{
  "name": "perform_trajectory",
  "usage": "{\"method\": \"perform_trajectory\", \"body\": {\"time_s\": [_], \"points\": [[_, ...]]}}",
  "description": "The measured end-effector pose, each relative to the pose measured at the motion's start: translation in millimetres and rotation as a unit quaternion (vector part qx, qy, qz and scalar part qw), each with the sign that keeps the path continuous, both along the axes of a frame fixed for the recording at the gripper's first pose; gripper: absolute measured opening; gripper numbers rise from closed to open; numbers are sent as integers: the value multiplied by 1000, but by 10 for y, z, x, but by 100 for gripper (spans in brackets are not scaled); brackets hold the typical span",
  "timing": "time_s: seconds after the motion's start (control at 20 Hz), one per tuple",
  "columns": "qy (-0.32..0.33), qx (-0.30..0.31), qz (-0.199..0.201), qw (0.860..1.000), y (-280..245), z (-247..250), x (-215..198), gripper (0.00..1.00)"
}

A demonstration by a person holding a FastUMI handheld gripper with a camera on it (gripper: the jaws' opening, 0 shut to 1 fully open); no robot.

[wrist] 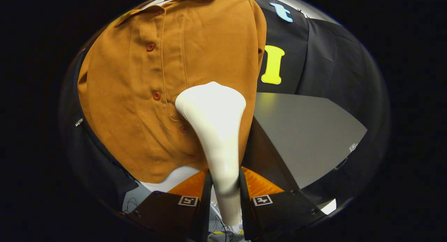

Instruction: Iron the clothes twice with a garment steamer, once on the left side and once on the right side.

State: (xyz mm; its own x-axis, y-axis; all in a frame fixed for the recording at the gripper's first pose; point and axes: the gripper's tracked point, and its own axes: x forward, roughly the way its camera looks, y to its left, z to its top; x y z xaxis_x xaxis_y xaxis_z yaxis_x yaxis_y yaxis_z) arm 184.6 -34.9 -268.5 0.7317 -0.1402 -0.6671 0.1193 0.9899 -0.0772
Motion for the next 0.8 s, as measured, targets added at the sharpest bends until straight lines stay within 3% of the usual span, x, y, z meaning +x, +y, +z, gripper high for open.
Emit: {"method": "perform_trajectory", "body": {"time_s": [0.2,0.4,0.8], "points": [[-17,-2,1,1000,37,217,-150,42],[-66,1,9,998,180,810,-180,42],[-146,21,58,987,961,1696,-13,42]]}}
